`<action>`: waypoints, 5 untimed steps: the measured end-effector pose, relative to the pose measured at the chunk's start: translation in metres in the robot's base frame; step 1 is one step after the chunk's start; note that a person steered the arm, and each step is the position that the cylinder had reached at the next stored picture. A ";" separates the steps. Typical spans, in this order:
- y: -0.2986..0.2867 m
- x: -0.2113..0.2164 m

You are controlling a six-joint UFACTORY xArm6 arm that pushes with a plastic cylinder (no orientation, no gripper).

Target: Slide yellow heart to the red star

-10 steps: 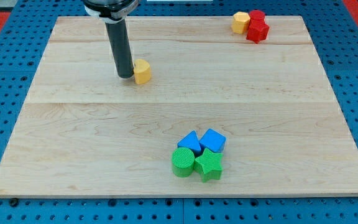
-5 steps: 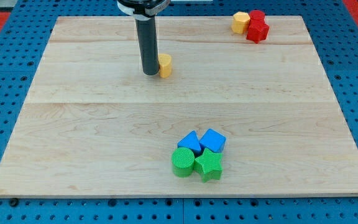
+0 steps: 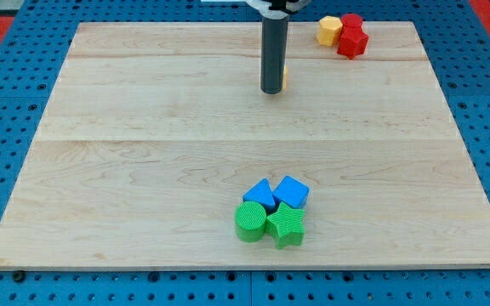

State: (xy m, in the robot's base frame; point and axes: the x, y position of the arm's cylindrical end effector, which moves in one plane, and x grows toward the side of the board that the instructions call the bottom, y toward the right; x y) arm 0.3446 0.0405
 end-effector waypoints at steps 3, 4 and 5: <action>0.001 -0.011; -0.052 -0.010; -0.046 -0.031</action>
State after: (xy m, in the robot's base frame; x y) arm 0.3136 -0.0060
